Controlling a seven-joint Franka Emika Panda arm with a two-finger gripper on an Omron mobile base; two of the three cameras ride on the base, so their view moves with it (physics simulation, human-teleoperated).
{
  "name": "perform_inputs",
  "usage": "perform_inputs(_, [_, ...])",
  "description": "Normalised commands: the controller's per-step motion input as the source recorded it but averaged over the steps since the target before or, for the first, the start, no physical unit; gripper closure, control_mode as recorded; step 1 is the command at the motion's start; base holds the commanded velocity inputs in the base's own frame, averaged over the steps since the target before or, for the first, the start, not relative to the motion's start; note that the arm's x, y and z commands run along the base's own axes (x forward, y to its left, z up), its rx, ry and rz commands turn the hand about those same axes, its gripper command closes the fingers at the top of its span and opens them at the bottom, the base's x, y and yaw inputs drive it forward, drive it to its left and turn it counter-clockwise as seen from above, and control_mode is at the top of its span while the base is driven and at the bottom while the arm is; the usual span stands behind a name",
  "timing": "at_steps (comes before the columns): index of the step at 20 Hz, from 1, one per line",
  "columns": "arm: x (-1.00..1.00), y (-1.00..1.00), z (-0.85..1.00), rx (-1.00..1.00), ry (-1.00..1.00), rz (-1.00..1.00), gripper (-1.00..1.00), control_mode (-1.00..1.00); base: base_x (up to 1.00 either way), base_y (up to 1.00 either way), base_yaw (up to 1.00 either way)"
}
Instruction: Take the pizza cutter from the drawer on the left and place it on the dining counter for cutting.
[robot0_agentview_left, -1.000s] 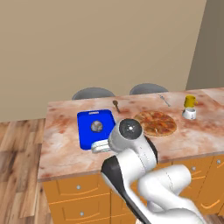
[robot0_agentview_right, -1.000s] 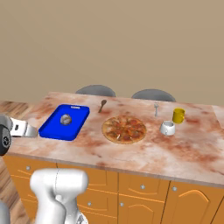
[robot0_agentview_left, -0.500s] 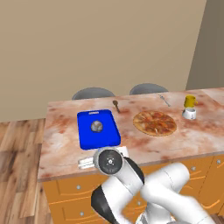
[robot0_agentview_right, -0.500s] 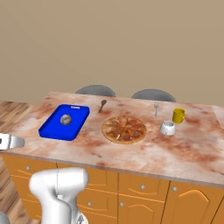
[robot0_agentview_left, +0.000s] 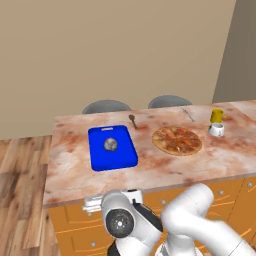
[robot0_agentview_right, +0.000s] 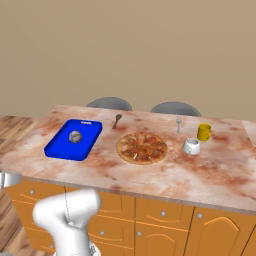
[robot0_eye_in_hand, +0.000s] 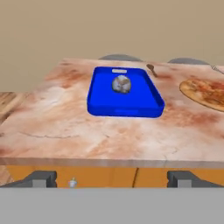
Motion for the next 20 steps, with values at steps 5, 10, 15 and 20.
perform_inputs(5, [-0.01,0.0,-0.46,0.08,-0.18,0.0,-1.0,-1.0,0.0,0.0,0.0])
perform_inputs(10, [0.0,0.0,-0.46,0.06,-0.22,0.0,-1.0,-1.0,0.0,0.0,0.0])
perform_inputs(15, [0.0,0.0,-0.49,0.02,-0.22,0.0,-1.0,-1.0,0.0,0.0,0.0])
perform_inputs(20, [0.0,0.03,-0.45,0.0,-0.19,0.0,-1.0,-1.0,0.0,0.0,0.0])
